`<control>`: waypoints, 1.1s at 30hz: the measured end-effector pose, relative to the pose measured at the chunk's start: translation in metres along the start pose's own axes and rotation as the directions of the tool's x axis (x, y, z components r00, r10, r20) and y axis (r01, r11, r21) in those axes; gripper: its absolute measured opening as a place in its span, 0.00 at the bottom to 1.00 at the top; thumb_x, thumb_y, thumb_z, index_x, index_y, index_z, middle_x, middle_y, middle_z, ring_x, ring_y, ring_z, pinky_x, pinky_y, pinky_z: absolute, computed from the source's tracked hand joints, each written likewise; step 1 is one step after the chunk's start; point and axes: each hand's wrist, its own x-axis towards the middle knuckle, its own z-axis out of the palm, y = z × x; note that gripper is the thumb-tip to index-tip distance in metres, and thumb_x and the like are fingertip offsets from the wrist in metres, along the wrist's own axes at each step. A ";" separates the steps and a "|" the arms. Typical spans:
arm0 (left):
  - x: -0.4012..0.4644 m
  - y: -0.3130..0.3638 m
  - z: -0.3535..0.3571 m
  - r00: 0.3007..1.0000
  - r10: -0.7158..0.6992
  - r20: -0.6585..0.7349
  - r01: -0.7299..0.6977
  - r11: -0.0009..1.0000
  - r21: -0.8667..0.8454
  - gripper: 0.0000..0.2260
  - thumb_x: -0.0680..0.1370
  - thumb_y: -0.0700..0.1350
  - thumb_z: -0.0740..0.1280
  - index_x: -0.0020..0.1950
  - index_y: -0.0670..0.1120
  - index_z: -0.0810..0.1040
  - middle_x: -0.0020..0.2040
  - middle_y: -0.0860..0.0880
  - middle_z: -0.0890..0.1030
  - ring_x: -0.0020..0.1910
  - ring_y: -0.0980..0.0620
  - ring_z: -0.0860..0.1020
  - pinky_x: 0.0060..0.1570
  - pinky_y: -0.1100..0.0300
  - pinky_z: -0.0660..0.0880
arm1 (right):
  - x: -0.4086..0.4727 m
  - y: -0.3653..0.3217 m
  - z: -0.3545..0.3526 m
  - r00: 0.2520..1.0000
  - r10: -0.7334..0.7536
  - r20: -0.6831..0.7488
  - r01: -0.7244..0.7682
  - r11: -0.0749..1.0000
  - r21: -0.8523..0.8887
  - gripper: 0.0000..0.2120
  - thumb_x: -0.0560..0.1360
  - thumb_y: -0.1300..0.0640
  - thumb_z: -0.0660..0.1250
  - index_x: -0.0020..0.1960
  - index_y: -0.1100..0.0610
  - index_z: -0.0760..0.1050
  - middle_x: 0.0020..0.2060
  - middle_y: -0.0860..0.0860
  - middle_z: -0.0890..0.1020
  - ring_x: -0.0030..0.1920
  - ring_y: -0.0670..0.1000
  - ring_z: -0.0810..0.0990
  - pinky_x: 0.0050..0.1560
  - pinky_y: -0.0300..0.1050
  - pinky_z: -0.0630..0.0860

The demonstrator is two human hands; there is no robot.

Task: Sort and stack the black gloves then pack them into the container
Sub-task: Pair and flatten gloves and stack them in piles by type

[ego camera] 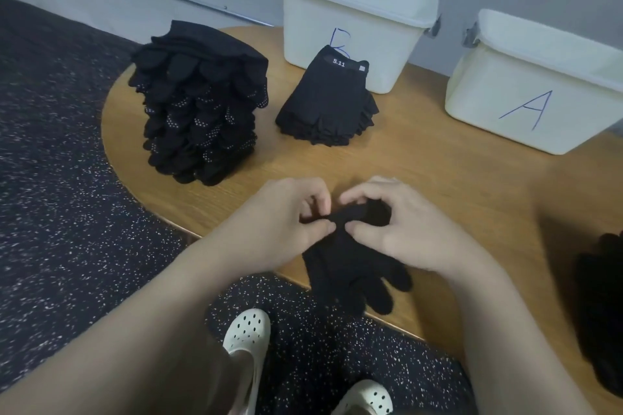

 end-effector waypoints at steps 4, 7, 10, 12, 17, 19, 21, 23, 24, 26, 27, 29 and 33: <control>-0.003 -0.003 -0.012 0.995 0.024 -0.099 -0.050 0.962 -0.268 0.05 0.78 0.41 0.73 0.46 0.49 0.79 0.39 0.51 0.85 0.39 0.56 0.83 0.41 0.56 0.78 | -0.002 -0.015 -0.004 0.999 0.030 -0.010 -0.028 0.986 0.164 0.03 0.76 0.50 0.74 0.43 0.47 0.83 0.45 0.44 0.83 0.45 0.47 0.82 0.52 0.49 0.78; -0.008 0.002 -0.023 0.971 -0.010 -0.240 -0.112 0.866 -0.487 0.07 0.77 0.38 0.74 0.52 0.47 0.80 0.42 0.49 0.87 0.40 0.58 0.83 0.41 0.62 0.78 | -0.006 -0.024 -0.010 0.999 0.005 -0.038 0.007 0.948 0.319 0.03 0.77 0.53 0.75 0.44 0.50 0.84 0.42 0.49 0.87 0.45 0.50 0.85 0.52 0.52 0.79; -0.014 0.004 -0.030 0.984 -0.043 -0.174 -0.080 0.765 -0.639 0.11 0.77 0.39 0.75 0.58 0.46 0.80 0.47 0.50 0.87 0.46 0.55 0.85 0.45 0.61 0.81 | -0.009 -0.039 -0.015 0.980 -0.010 -0.200 0.117 0.840 0.529 0.05 0.72 0.53 0.75 0.44 0.54 0.85 0.41 0.53 0.87 0.43 0.51 0.84 0.47 0.46 0.79; -0.019 0.002 -0.031 0.981 0.007 -0.193 -0.120 0.807 -0.578 0.03 0.79 0.41 0.73 0.52 0.44 0.82 0.42 0.51 0.85 0.42 0.53 0.83 0.43 0.52 0.81 | -0.008 -0.051 -0.018 0.959 -0.003 -0.285 0.181 0.778 0.602 0.06 0.70 0.53 0.74 0.44 0.54 0.85 0.40 0.55 0.86 0.40 0.54 0.83 0.43 0.49 0.78; -0.029 0.018 -0.057 0.843 0.027 -0.537 -0.284 0.871 -0.401 0.04 0.79 0.43 0.72 0.44 0.48 0.82 0.35 0.54 0.82 0.36 0.57 0.79 0.38 0.62 0.75 | 0.005 -0.098 -0.025 0.919 0.002 -0.394 0.281 0.695 0.661 0.06 0.69 0.53 0.74 0.45 0.54 0.85 0.40 0.54 0.85 0.38 0.51 0.82 0.38 0.46 0.79; -0.029 0.027 -0.082 0.757 0.028 -0.653 -0.310 0.895 -0.322 0.05 0.79 0.44 0.71 0.43 0.48 0.82 0.35 0.55 0.82 0.35 0.57 0.80 0.34 0.61 0.75 | 0.018 -0.118 -0.027 0.919 -0.007 -0.394 0.308 0.637 0.706 0.10 0.71 0.54 0.74 0.51 0.54 0.84 0.47 0.56 0.87 0.45 0.56 0.85 0.46 0.52 0.84; -0.024 0.026 -0.107 0.701 0.010 -0.713 -0.314 0.902 -0.296 0.08 0.81 0.44 0.70 0.44 0.42 0.82 0.35 0.46 0.82 0.35 0.51 0.83 0.32 0.56 0.79 | 0.035 -0.134 -0.023 0.938 -0.002 -0.346 0.278 0.601 0.750 0.11 0.76 0.58 0.73 0.58 0.56 0.82 0.51 0.56 0.88 0.47 0.56 0.87 0.48 0.48 0.84; -0.017 0.020 -0.127 0.693 -0.033 -0.720 -0.271 0.914 -0.303 0.09 0.81 0.44 0.70 0.44 0.41 0.82 0.36 0.44 0.83 0.34 0.51 0.83 0.28 0.59 0.78 | 0.053 -0.147 -0.017 0.943 0.030 -0.330 0.251 0.588 0.769 0.10 0.78 0.60 0.71 0.60 0.57 0.82 0.47 0.55 0.88 0.42 0.53 0.86 0.44 0.43 0.82; -0.014 0.016 -0.136 0.702 -0.056 -0.710 -0.233 0.924 -0.302 0.08 0.81 0.45 0.70 0.44 0.42 0.82 0.36 0.46 0.84 0.34 0.51 0.84 0.27 0.59 0.79 | 0.062 -0.152 -0.013 0.940 0.048 -0.337 0.249 0.576 0.778 0.09 0.79 0.61 0.71 0.58 0.57 0.82 0.45 0.54 0.88 0.39 0.51 0.85 0.42 0.41 0.81; -0.007 0.009 -0.150 0.711 -0.086 -0.698 -0.166 0.944 -0.285 0.07 0.81 0.47 0.70 0.45 0.46 0.83 0.37 0.51 0.85 0.32 0.50 0.84 0.28 0.53 0.81 | 0.076 -0.160 -0.006 0.933 0.076 -0.352 0.254 0.555 0.792 0.06 0.79 0.62 0.71 0.55 0.56 0.83 0.41 0.52 0.88 0.36 0.49 0.83 0.39 0.40 0.80; -0.004 0.004 -0.156 0.707 -0.093 -0.701 -0.142 0.952 -0.269 0.08 0.81 0.48 0.70 0.45 0.47 0.84 0.36 0.52 0.85 0.30 0.51 0.83 0.28 0.52 0.81 | 0.083 -0.163 -0.003 0.930 0.088 -0.358 0.254 0.550 0.796 0.05 0.79 0.62 0.72 0.54 0.56 0.83 0.39 0.51 0.87 0.35 0.49 0.83 0.39 0.40 0.80; 0.002 -0.005 -0.167 0.700 -0.082 -0.710 -0.106 0.970 -0.217 0.08 0.80 0.49 0.71 0.43 0.48 0.83 0.31 0.54 0.82 0.26 0.54 0.80 0.25 0.57 0.76 | 0.094 -0.166 0.001 0.926 0.107 -0.362 0.254 0.532 0.808 0.04 0.79 0.62 0.71 0.52 0.57 0.83 0.37 0.51 0.86 0.33 0.48 0.82 0.37 0.40 0.80; 0.014 -0.018 -0.179 0.693 -0.059 -0.718 -0.065 0.987 -0.144 0.06 0.79 0.51 0.72 0.46 0.49 0.83 0.30 0.52 0.82 0.26 0.55 0.81 0.32 0.54 0.79 | 0.116 -0.166 0.007 0.917 0.146 -0.371 0.240 0.542 0.806 0.03 0.79 0.63 0.71 0.52 0.58 0.83 0.35 0.51 0.86 0.30 0.47 0.80 0.32 0.38 0.76</control>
